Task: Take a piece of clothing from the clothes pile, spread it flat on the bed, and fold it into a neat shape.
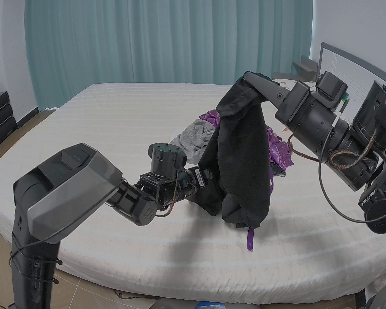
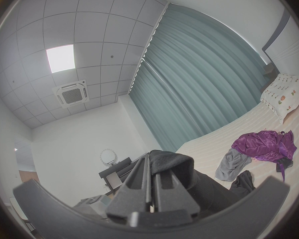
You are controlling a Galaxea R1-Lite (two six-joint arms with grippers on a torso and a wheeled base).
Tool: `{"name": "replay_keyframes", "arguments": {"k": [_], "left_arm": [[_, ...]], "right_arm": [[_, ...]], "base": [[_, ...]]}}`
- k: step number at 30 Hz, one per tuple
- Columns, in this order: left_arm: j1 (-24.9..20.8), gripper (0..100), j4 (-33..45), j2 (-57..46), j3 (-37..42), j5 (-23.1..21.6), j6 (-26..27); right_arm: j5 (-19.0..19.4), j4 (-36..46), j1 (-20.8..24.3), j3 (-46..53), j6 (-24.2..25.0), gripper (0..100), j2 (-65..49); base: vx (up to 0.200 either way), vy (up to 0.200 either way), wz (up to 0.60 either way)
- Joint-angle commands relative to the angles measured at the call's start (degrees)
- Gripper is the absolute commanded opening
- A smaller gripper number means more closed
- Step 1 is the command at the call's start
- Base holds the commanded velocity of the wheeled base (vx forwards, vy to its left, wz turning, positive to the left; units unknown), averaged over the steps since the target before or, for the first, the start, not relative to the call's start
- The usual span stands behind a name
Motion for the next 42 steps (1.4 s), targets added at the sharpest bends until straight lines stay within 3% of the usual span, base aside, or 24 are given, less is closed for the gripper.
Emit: {"name": "replay_keyframes", "arguments": {"k": [1, 6, 10, 18, 19, 24, 28, 36, 42], "left_arm": [[0.2, 100, 5.5, 8.4, -9.7, 5.2, 0.6], [0.4, 100, 7.8, 10.7, -11.9, 7.5, 4.0], [1.0, 100, 7.3, 14.3, -15.3, 12.1, 9.2], [0.8, 100, 8.6, 15.6, -18.8, 13.0, 9.5], [0.8, 0, 8.6, 15.4, -18.5, 12.9, 9.4], [0.8, 0, 8.5, 14.1, -16.0, 12.4, 8.9], [1.3, 0, 8.0, 7.4, -7.1, 10.5, 8.1], [2.7, 0, 8.2, -6.3, 5.1, 8.4, 2.4], [5.3, 0, 8.0, -19.8, 9.3, 9.1, -0.6]], "right_arm": [[0.2, 0.1, -1.2, 0.5, -0.1, 0, -1.8], [0.7, 0.0, -3.8, 0.5, 0.0, 0, -1.2], [1.1, 0.0, -6.6, 0.6, 0.2, 0, -0.7], [1.0, -0.4, -8.8, 1.0, 0.3, 0, 1.0], [1.0, -0.5, -9.2, 1.0, 0.3, 0, 1.1], [1.0, -0.5, -10.8, 1.3, 0.7, 0, 2.0], [1.0, -0.4, -12.6, 1.4, 4.1, 0, 3.1], [0.6, -0.7, -16.8, 0.4, 4.0, 0, 7.6], [-4.3, -0.9, -19.7, -7.8, 2.1, 0, 12.0]], "base": [[0.000, 0.000, 0.00], [0.000, 0.000, 0.00], [0.000, 0.000, 0.00], [0.000, 0.000, 0.00], [0.000, 0.000, 0.00], [0.000, 0.000, 0.00], [0.000, 0.000, 0.00], [0.000, 0.000, 0.00], [0.000, 0.000, 0.00]]}}
